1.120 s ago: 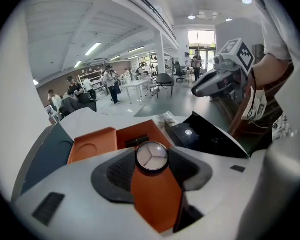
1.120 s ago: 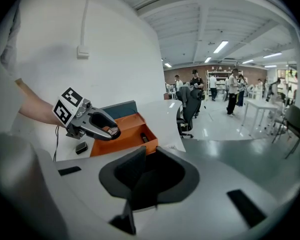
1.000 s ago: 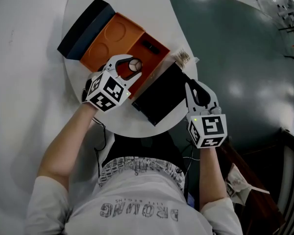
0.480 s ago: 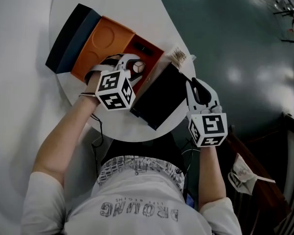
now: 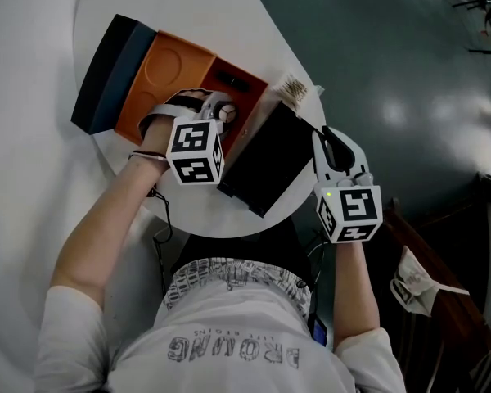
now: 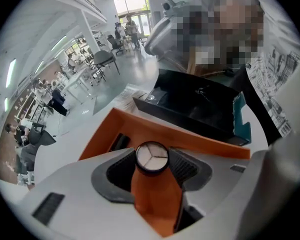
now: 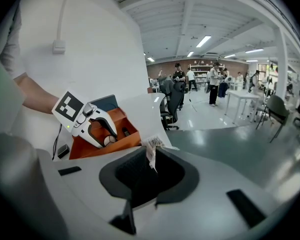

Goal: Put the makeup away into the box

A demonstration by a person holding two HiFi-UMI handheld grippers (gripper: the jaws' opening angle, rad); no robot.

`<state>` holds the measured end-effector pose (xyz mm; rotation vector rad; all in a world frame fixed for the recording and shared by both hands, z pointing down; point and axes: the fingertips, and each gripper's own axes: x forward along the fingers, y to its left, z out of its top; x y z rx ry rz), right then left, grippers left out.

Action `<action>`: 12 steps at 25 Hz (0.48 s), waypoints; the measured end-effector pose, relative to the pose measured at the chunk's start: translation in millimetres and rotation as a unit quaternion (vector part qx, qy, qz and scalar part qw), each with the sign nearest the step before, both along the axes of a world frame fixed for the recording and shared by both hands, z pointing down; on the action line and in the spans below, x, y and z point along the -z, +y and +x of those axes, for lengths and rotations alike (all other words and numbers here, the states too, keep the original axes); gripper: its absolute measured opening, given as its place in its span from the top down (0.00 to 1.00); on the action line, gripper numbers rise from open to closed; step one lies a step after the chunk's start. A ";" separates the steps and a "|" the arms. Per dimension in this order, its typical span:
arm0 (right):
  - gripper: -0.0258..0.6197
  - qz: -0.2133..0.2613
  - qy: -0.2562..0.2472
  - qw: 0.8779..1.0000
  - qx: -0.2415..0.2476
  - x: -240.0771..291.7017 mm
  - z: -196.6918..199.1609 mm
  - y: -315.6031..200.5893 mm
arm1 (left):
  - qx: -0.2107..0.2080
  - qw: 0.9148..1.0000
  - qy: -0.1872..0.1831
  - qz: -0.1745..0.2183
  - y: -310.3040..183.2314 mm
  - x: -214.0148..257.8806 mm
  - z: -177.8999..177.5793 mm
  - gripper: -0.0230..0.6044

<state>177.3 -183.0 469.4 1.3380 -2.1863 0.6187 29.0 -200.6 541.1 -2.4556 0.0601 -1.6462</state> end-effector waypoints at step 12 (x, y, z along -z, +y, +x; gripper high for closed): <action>0.86 0.001 -0.008 1.000 0.013 5.6 -5.8 -1.1 | -0.024 0.996 -0.080 0.028 -0.1 -15.5 -5.8 0.59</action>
